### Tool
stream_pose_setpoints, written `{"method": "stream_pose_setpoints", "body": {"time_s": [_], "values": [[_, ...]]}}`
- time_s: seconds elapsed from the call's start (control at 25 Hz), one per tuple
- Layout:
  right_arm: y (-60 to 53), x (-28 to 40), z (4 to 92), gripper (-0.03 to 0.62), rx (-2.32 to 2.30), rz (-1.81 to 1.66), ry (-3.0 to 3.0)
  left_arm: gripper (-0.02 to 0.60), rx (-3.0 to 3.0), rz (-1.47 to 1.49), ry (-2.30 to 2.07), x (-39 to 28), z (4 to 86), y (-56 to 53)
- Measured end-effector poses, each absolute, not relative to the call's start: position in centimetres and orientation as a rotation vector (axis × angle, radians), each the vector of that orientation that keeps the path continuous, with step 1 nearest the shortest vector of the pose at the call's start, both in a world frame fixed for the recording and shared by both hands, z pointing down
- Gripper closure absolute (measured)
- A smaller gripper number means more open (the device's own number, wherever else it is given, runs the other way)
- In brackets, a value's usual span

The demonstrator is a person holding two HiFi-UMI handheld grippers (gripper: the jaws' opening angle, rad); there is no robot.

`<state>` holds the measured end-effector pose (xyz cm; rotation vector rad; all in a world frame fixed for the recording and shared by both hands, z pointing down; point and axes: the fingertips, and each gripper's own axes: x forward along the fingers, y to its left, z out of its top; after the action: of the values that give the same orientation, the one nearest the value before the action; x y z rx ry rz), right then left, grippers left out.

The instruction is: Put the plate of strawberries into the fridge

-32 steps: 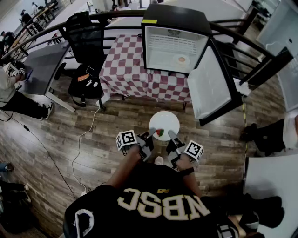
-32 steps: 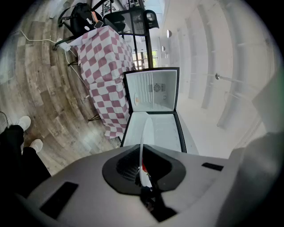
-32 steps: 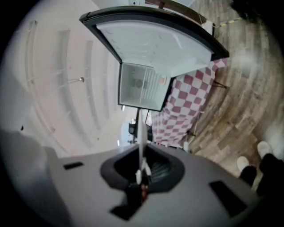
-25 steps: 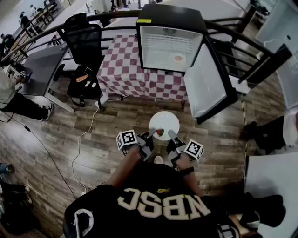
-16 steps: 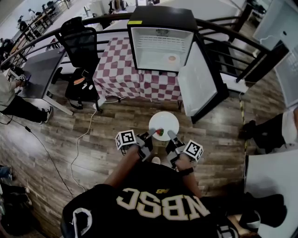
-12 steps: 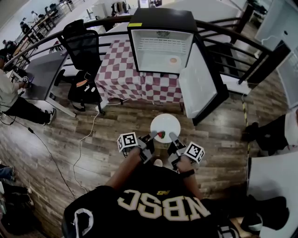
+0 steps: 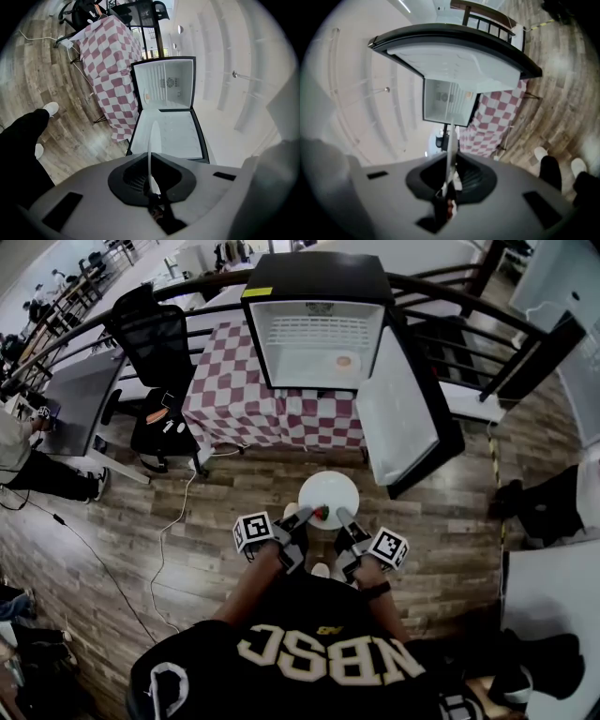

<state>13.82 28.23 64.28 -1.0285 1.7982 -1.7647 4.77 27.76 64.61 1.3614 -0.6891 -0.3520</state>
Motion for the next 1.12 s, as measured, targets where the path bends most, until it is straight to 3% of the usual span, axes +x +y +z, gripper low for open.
{"method": "stream_pose_setpoints", "body": {"time_s": [0.36, 1.12], "values": [[19.5, 13.0, 64.0, 0.549, -1.106, -1.736, 1.776, 0.554, 1.370, -0.328, -0.617, 4.3, 64.6, 18.4], [0.5, 4.1, 62.9, 0.549, -1.096, -1.730, 1.813, 0.554, 1.391, -0.371, -0.648, -4.5, 63.4, -0.3]]}}
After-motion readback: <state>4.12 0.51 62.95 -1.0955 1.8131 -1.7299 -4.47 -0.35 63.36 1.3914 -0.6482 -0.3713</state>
